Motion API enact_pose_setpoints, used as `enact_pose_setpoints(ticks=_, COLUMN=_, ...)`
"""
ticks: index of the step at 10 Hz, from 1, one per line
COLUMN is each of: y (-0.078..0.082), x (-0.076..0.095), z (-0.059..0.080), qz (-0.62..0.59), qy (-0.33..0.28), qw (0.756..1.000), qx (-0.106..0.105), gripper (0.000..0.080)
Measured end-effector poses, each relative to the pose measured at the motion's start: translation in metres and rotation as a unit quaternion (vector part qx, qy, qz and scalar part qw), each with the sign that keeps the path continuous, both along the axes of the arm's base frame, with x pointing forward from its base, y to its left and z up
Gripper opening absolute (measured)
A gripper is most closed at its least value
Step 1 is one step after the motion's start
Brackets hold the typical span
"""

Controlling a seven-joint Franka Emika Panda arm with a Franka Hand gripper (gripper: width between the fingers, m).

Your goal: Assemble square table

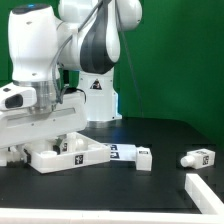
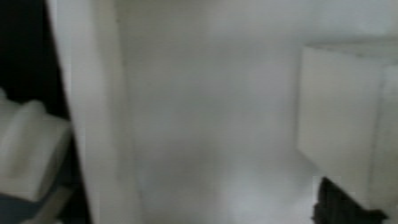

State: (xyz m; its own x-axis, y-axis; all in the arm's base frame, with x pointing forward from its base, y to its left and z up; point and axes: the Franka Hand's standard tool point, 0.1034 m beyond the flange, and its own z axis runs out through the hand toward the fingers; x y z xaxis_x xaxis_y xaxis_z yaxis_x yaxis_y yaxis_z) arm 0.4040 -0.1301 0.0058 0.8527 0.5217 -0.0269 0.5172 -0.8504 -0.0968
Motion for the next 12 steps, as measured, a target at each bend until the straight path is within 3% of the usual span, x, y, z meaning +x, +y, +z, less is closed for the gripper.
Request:
enact_pose_setpoints(ticks=1, y=0.0, x=0.0, z=0.0, qz=0.0, qy=0.0, qw=1.0, qx=0.0, gripper=0.048)
enact_pose_setpoints(ticks=3, y=0.0, x=0.0, z=0.0, qz=0.0, qy=0.0, qw=1.0, qx=0.0, gripper=0.0132)
enact_pose_setpoints(ticks=4, y=0.0, x=0.0, z=0.0, qz=0.0, qy=0.001, qw=1.0, qx=0.0, gripper=0.0054)
enact_pose_setpoints(ticks=7, y=0.003, x=0.002, z=0.003, qz=-0.029, qy=0.011, qw=1.0, qx=0.005, gripper=0.0054)
enact_pose_setpoints(ticks=9, y=0.01, x=0.019, z=0.02, qz=-0.078, qy=0.013, qw=0.997, qx=0.007, gripper=0.0054)
enact_pose_setpoints(ticks=12, y=0.036, x=0.046, z=0.046, qz=-0.146, qy=0.047, qw=0.988, qx=0.011, gripper=0.0054)
